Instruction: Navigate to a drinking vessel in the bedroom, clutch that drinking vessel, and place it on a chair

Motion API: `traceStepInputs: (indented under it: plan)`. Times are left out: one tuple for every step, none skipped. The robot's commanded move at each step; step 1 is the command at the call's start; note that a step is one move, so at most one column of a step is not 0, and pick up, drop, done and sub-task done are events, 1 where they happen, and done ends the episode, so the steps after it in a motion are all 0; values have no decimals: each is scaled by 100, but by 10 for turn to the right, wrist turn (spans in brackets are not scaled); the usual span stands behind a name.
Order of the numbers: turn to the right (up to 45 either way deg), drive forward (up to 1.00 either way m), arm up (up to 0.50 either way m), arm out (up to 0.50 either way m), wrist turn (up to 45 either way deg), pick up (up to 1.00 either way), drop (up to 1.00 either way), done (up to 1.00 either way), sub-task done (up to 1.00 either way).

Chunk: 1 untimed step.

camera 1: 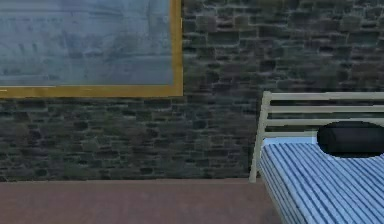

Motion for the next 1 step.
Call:
traceStepInputs:
  plan:
    - [-30,0,0,0,0,0,0,0,0]
